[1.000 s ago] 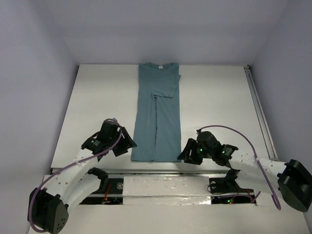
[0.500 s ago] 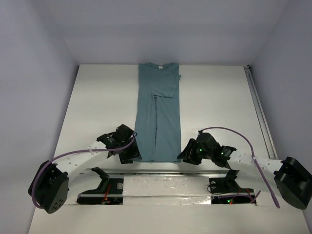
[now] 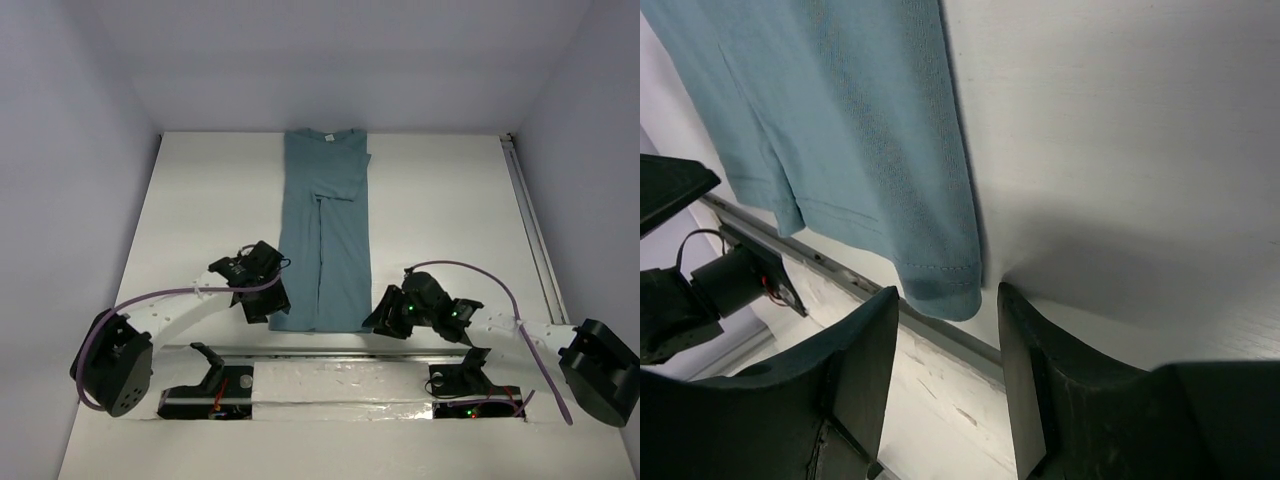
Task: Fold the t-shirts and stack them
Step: Grab the bottom of the folded rectangular tshirt with both arms
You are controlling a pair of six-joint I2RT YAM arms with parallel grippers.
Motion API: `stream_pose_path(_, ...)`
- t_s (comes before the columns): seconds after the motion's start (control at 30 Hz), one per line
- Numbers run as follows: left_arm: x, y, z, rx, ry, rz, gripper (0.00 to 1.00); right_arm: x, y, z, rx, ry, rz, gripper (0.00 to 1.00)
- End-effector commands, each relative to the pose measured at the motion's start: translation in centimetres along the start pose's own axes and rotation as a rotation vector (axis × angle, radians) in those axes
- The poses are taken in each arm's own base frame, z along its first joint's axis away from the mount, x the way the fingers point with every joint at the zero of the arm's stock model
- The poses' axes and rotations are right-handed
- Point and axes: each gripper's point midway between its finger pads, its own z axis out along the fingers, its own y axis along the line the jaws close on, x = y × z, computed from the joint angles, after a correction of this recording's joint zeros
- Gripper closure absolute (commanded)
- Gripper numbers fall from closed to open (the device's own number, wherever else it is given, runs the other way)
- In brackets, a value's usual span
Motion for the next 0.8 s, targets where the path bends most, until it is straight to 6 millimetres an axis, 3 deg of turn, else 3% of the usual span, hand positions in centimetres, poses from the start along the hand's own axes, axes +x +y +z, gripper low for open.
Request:
stream_pose_path(0.0, 0.7, 0.4, 0.5, -0.016, 0.034, 0.002, 0.49, -0.5, 1.2, 0.0, -0.022, -0.019, -0.037, 0.5)
stream_pose_path(0.13, 0.5, 0.6, 0.6, -0.016, 0.026, -0.034, 0.53, -0.7, 1.7, 0.0, -0.025, -0.019, -0.05, 0.5)
stream_pose_path(0.3, 3.1, 1.3, 2.0, -0.007, 0.128, -0.095, 0.58, -0.7, 1.5, 0.2, -0.019, -0.018, -0.052, 0.52)
stream_pose_path(0.47, 2.9, 1.0, 1.1, 0.012, 0.116, -0.107, 0.6, -0.5, 1.3, 0.6, -0.012, -0.006, -0.046, 0.6)
stream_pose_path(0.53, 2.9, 1.0, 1.0, 0.006, 0.117, -0.102, 0.61, -0.4, 1.5, 0.6, -0.017, -0.001, -0.048, 0.69)
stream_pose_path(0.67, 2.9, 1.1, 1.0, 0.004, 0.114, -0.101, 0.61, -0.4, 1.7, 0.4, -0.026, 0.0, -0.049, 0.68)
stream_pose_path(0.77, 2.6, 0.9, 1.0, 0.015, 0.1, -0.098, 0.69, -0.4, 1.5, 0.4, -0.024, 0.001, -0.049, 0.68)
